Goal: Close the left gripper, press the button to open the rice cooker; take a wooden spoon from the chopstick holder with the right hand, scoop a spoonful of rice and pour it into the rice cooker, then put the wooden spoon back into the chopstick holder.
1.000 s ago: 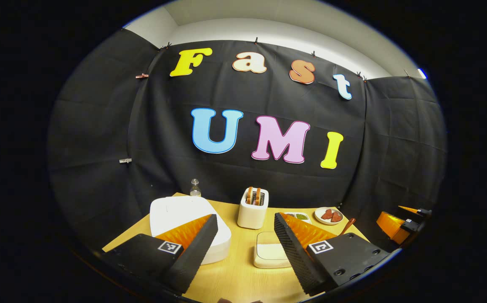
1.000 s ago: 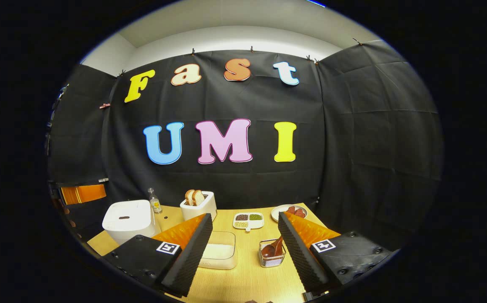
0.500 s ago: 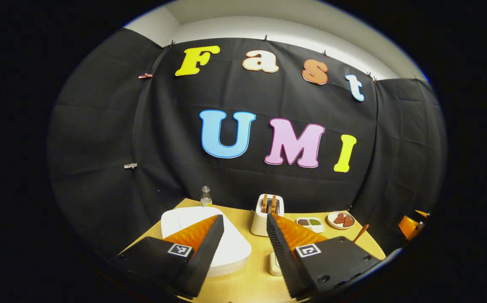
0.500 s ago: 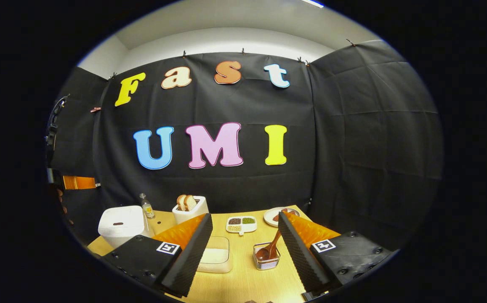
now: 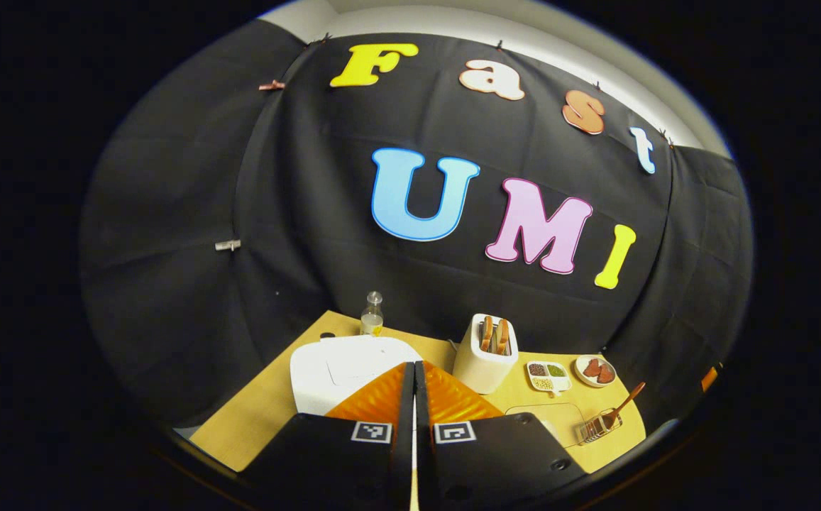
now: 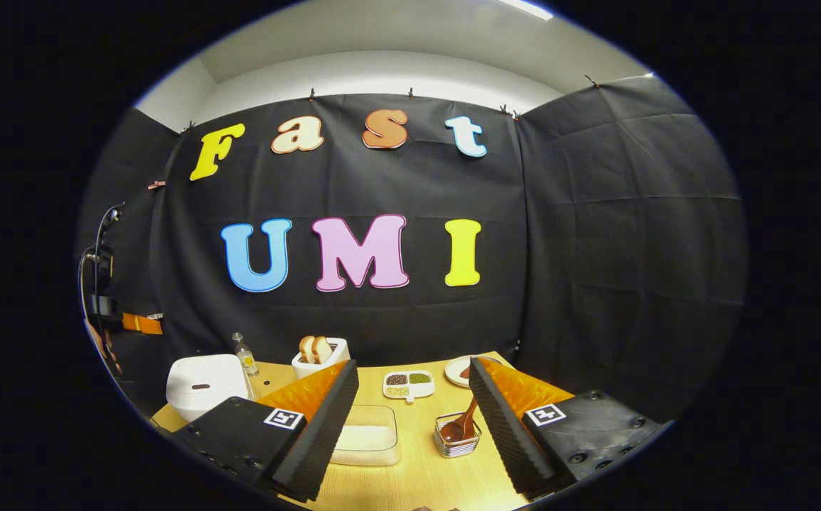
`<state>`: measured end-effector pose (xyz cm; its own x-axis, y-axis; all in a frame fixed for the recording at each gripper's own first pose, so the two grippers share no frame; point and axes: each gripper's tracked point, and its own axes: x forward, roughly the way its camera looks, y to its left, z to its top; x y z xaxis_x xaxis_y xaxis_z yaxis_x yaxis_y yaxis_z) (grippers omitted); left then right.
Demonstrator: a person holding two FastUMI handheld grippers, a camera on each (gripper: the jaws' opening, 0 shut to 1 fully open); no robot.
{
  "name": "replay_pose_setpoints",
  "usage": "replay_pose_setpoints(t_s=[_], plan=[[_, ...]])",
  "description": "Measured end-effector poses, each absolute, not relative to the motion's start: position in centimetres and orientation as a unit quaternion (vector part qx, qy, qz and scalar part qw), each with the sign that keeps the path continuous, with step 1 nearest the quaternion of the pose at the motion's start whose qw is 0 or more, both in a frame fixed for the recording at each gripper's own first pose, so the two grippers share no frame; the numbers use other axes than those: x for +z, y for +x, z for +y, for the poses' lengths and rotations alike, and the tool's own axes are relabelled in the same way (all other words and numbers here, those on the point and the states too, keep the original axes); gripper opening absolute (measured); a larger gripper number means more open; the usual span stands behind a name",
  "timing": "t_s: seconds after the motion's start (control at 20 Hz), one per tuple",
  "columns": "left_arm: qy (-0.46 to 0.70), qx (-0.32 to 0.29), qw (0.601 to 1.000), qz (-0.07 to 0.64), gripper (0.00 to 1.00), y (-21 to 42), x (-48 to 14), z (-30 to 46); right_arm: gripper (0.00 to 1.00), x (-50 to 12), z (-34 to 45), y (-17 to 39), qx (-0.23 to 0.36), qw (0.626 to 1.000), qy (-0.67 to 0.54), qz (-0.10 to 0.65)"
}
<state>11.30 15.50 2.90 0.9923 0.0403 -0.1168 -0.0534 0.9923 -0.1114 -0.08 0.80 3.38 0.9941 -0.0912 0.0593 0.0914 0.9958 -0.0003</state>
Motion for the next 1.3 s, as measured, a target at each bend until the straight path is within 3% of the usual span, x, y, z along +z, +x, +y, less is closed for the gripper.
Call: replay_pose_setpoints(t_s=[0.45, 0.8, 1.3], plan=[[-0.073, -0.021, 0.987, 0.14, 0.06, 17.2, -5.0, 16.2, 0.98, 2.3, 0.2, -2.2, -0.103, 0.994, -0.018, -0.017], [-0.056, -0.015, 0.98, 0.189, 0.06, 17.6, -10.8, 16.6, 0.98, 0.9, 0.5, -3.5, -0.113, 0.994, -0.013, 0.001], [-0.075, 0.023, 0.979, 0.187, 0.07, 17.2, -10.9, 16.8, 0.98, 0.8, -1.4, -0.6, -0.079, 0.997, -0.003, 0.002]])
